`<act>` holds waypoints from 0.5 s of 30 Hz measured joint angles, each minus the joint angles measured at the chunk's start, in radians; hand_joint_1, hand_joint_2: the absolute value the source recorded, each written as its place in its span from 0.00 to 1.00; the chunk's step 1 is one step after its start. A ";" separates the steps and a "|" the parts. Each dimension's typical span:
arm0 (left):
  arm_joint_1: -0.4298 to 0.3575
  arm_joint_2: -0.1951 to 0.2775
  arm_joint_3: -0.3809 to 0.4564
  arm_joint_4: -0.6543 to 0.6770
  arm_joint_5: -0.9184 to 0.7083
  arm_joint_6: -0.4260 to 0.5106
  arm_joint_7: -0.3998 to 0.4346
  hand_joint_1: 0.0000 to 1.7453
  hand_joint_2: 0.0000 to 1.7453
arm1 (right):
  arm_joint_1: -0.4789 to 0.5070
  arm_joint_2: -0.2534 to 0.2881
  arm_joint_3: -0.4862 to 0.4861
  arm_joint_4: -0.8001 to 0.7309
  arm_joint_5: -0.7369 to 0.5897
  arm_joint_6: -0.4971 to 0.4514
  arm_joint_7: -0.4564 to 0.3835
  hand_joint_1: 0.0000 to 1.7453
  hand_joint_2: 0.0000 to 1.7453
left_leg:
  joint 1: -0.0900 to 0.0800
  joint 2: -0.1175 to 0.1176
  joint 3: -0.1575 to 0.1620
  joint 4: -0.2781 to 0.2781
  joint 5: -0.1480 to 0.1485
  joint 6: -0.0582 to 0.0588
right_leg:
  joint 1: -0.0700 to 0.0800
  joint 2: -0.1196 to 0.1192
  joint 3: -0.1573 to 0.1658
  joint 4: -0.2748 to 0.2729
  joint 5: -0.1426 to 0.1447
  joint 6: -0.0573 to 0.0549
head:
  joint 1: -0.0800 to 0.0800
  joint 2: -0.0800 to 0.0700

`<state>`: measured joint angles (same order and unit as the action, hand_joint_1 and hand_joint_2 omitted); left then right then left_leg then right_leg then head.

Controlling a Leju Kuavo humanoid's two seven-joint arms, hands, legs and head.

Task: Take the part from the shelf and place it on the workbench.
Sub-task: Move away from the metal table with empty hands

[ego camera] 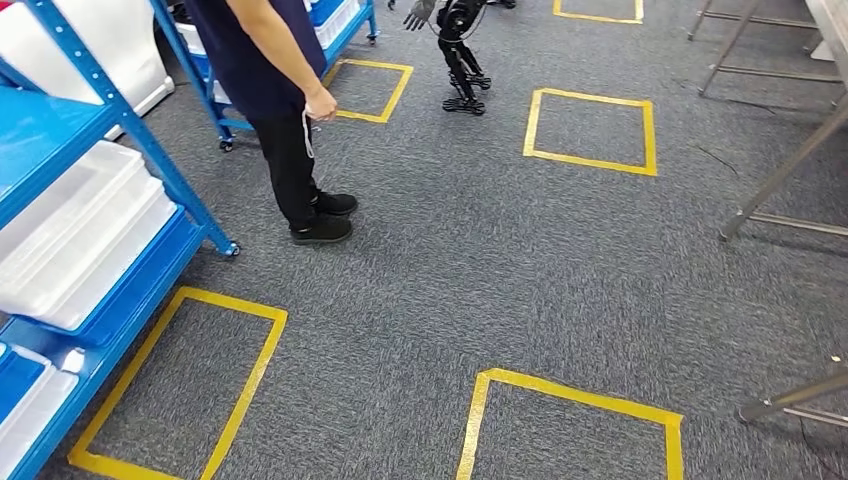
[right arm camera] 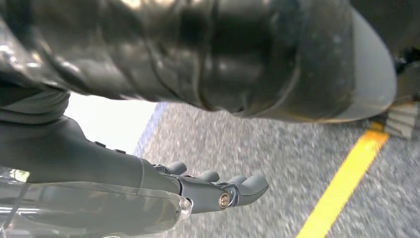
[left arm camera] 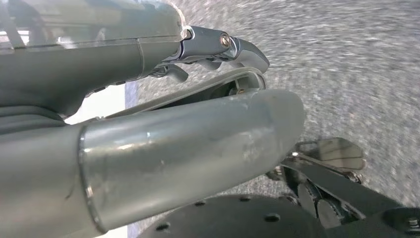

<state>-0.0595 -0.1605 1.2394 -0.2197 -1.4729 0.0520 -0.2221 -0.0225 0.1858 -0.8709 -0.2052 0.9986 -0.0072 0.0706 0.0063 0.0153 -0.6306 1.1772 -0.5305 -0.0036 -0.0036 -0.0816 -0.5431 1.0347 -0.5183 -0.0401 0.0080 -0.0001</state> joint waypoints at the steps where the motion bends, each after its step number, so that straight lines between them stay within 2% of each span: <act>1: -0.001 0.001 0.000 0.000 0.000 0.000 0.000 0.00 0.00 | 0.000 0.001 0.000 0.000 0.001 0.000 0.000 0.00 0.00 | -0.007 0.027 0.037 -0.071 0.024 0.008 | 0.002 -0.011 0.003 0.000 -0.003 0.002 | 0.000 0.000; 2: -0.003 0.002 0.000 0.000 0.000 0.000 0.000 0.00 0.00 | -0.001 0.002 0.000 0.000 0.001 0.000 0.000 0.00 0.00 | -0.013 0.048 0.064 -0.123 0.039 0.016 | 0.003 -0.021 0.005 0.001 -0.005 0.006 | 0.000 0.000; 3: -0.005 0.002 0.000 0.000 0.000 0.000 0.000 0.00 0.00 | -0.001 0.002 0.000 0.000 0.002 0.000 0.000 0.00 0.00 | -0.020 0.064 0.078 -0.153 0.044 0.022 | 0.003 -0.031 0.008 0.001 -0.007 0.011 | 0.000 0.000; 4: -0.005 0.003 0.000 0.000 0.000 0.000 0.000 0.00 0.00 | -0.002 0.004 0.000 0.000 0.002 0.001 0.000 0.00 0.00 | -0.025 0.063 0.079 -0.161 0.041 0.026 | 0.003 -0.042 0.010 0.000 -0.009 0.016 | 0.000 0.000; 5: -0.005 0.003 -0.001 0.000 0.001 0.000 0.001 0.00 0.00 | -0.004 0.005 0.000 0.000 0.002 0.001 0.001 0.00 0.00 | -0.025 0.050 0.079 -0.166 0.044 0.030 | 0.001 -0.052 0.015 -0.003 -0.010 0.021 | 0.000 0.000; 6: -0.002 0.003 -0.001 0.000 0.001 0.000 0.001 0.00 0.00 | -0.006 0.006 0.000 0.000 0.002 0.001 0.001 0.00 0.00 | -0.023 0.038 0.084 -0.174 0.049 0.033 | -0.001 -0.048 0.019 -0.001 -0.013 0.026 | 0.000 0.000; 7: 0.000 0.002 -0.001 0.000 0.001 0.000 0.001 0.00 0.00 | -0.007 0.007 -0.001 0.000 0.002 0.001 0.001 0.00 0.00 | -0.019 0.026 0.090 -0.183 0.055 0.038 | -0.002 -0.027 0.018 0.010 -0.024 0.030 | 0.000 0.000; 8: 0.000 0.002 -0.001 0.000 0.002 0.000 0.001 0.00 0.00 | -0.006 0.007 -0.001 0.000 0.002 0.000 0.001 0.00 0.00 | -0.015 0.014 0.095 -0.191 0.061 0.043 | -0.004 0.003 0.007 0.040 -0.045 0.035 | 0.000 0.000; 9: -0.001 0.002 -0.001 0.000 0.001 0.000 0.002 0.00 0.00 | -0.004 0.007 -0.001 0.000 0.002 0.000 0.002 0.00 0.00 | -0.011 0.003 0.098 -0.196 0.065 0.046 | -0.006 0.040 -0.016 0.091 -0.074 0.038 | 0.001 0.000; 10: -0.002 0.001 -0.002 0.000 0.001 0.000 0.002 0.00 0.00 | -0.002 0.007 -0.002 0.000 0.002 0.000 0.002 0.00 0.00 | -0.010 -0.009 0.096 -0.196 0.067 0.049 | -0.008 0.064 -0.048 0.153 -0.106 0.040 | 0.001 0.000; 11: -0.004 0.001 -0.002 0.000 0.001 0.000 0.002 0.00 0.00 | 0.000 0.007 -0.003 0.000 0.002 0.000 0.002 0.00 0.00 | -0.009 -0.022 0.095 -0.194 0.068 0.051 | -0.009 0.074 -0.080 0.213 -0.130 0.043 | 0.001 0.000; 12: -0.005 0.001 -0.002 0.000 0.001 0.000 0.002 0.00 0.00 | 0.000 0.007 -0.003 0.000 0.002 0.000 0.002 0.00 0.00 | -0.009 -0.037 0.094 -0.192 0.067 0.050 | -0.011 0.077 -0.102 0.252 -0.137 0.045 | 0.001 0.000; 13: -0.004 0.001 -0.002 0.000 0.001 0.000 0.002 0.00 0.00 | 0.001 0.007 -0.003 0.000 0.002 0.000 0.002 0.00 0.00 | -0.008 -0.052 0.094 -0.189 0.066 0.048 | -0.012 0.079 -0.107 0.255 -0.122 0.047 | 0.001 0.000; 14: -0.004 0.001 -0.002 0.000 0.001 0.000 0.002 0.00 0.00 | 0.001 0.007 -0.003 0.000 0.002 0.000 0.002 0.00 0.00 | -0.006 -0.068 0.094 -0.184 0.064 0.045 | -0.014 0.081 -0.095 0.220 -0.089 0.049 | 0.001 0.000; 15: -0.003 0.001 -0.003 0.000 0.001 0.000 0.002 0.00 0.00 | 0.001 0.007 -0.004 0.000 0.002 0.000 0.002 0.00 0.00 | -0.004 -0.083 0.094 -0.178 0.060 0.041 | -0.017 0.093 -0.070 0.158 -0.047 0.051 | 0.001 0.000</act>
<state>-0.0629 -0.1596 1.2367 -0.2197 -1.4714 0.0519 -0.2201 -0.0212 0.1927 -0.8744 -0.2052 1.0010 -0.0069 0.0726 0.0023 -0.0676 -0.5369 0.9987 -0.4703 0.0369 -0.0210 0.0113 -0.6129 1.1923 -0.5655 0.0107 0.0088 -0.0002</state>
